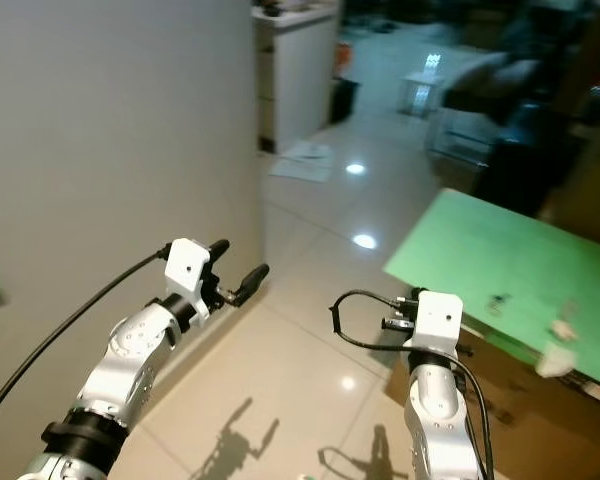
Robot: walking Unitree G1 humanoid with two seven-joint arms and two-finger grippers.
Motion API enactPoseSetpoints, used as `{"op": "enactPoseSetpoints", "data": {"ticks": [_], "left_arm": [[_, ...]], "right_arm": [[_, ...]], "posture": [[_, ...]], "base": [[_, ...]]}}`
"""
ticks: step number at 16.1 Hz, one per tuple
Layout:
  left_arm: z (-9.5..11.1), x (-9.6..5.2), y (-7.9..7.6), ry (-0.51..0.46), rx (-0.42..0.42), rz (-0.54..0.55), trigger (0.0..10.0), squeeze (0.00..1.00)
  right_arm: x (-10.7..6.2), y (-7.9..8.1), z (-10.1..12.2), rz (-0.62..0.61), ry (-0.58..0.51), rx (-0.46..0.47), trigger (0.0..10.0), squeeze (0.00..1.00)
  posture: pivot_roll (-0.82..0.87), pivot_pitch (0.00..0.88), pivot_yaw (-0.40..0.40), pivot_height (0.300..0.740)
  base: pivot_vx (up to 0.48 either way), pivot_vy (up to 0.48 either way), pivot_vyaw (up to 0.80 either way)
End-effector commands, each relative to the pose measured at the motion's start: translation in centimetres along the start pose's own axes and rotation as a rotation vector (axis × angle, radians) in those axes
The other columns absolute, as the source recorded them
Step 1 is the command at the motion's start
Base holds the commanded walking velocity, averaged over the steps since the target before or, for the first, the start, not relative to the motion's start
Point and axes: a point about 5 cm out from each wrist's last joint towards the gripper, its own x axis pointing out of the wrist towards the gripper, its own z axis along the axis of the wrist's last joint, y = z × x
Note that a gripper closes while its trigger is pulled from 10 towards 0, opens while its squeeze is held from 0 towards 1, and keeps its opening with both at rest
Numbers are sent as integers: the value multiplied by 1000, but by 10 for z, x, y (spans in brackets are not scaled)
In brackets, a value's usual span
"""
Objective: Hang keys on a hook
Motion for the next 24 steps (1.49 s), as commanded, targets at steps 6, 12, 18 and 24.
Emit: {"op": "enactPoseSetpoints", "data": {"ticks": [6,12,18,24], "left_arm": [[1,5,-10,-19,-23,-54,10000,0],[0,8,-12,-14,-50,-68,10000,0],[-7,8,-4,30,-36,36,10000,0],[-10,10,-6,46,-34,30,10000,0]], "right_arm": [[-9,-7,2,-40,-8,-13,10000,0],[-9,-10,0,-65,19,-47,10000,1000],[-9,-12,0,-37,15,-56,10000,1000],[-6,-10,-4,-55,54,-62,10000,1000]], "posture": [[-213,0,32,740],[-221,0,33,736],[-214,0,25,736],[-232,0,32,736]], "base": [[0,-441,-648],[0,-228,-398],[0,0,0],[0,0,0]]}}
